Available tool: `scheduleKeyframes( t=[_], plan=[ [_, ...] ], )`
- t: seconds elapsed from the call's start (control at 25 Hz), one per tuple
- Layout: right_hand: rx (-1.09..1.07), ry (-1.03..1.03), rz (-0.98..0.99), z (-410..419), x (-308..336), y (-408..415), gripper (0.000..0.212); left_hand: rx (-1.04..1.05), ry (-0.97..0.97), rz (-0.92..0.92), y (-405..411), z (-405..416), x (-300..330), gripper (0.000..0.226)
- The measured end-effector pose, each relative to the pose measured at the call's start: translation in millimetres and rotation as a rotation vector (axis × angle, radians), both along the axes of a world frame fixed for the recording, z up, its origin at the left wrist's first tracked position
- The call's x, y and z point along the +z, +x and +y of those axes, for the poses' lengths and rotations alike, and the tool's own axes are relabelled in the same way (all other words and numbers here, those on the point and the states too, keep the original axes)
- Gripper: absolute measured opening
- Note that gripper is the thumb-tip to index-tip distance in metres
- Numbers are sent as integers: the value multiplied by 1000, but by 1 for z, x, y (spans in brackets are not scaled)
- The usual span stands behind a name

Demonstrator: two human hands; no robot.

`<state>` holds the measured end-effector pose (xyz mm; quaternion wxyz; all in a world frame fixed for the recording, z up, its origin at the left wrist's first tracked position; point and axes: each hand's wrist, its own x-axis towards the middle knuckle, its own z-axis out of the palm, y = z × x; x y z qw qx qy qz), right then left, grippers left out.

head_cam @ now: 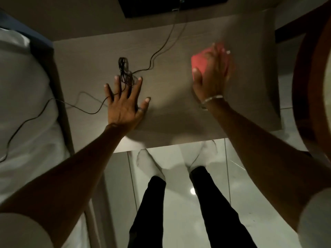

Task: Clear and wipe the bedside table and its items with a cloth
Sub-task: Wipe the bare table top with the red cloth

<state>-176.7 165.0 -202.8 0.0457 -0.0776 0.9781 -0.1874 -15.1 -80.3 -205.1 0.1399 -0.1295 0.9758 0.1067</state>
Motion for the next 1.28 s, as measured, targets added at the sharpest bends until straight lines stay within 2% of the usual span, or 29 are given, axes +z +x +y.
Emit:
scheduleKeyframes(
  t=[0.08,0.24,0.28,0.4,0.52,0.64,0.76,0.84,0.88,0.96,1.04,1.08,1.2,1.24,1.28],
  plan=[
    [-9,-2,-39,-64,8,-11,57,19,10,35,-3,-27,7,73],
    [637,86,2,-151,18,20,53,43,-84,59,4,-70,37,82],
    [647,108,5,-160,17,28,52,54,-98,62,8,-74,45,85],
    [445,91,-43,-204,18,43,58,152,-44,136,21,-90,61,81],
    [557,129,-1,-266,17,57,60,215,27,174,30,-110,63,83],
    [648,159,-28,-309,18,79,72,251,62,225,39,-125,65,77],
    [879,234,-83,-293,11,144,75,268,61,192,47,-136,66,72],
    [1018,109,-66,-255,12,183,68,220,29,104,54,-136,64,73],
    [1020,4,-20,-234,11,193,58,187,19,63,59,-135,62,74],
    [789,-83,16,-196,2,209,41,130,36,6,71,-128,53,76],
    [482,-73,38,-176,0,230,44,108,65,-14,82,-124,41,77],
    [527,-84,33,-177,-2,244,48,101,74,-2,88,-124,35,75],
    [1151,-115,48,-171,-4,256,60,77,84,28,98,-116,20,74],
    [1201,-149,69,-159,-5,244,58,98,77,35,100,-113,16,74],
    [1145,-179,92,-142,-4,231,55,130,64,41,101,-109,13,74]
  ],
)
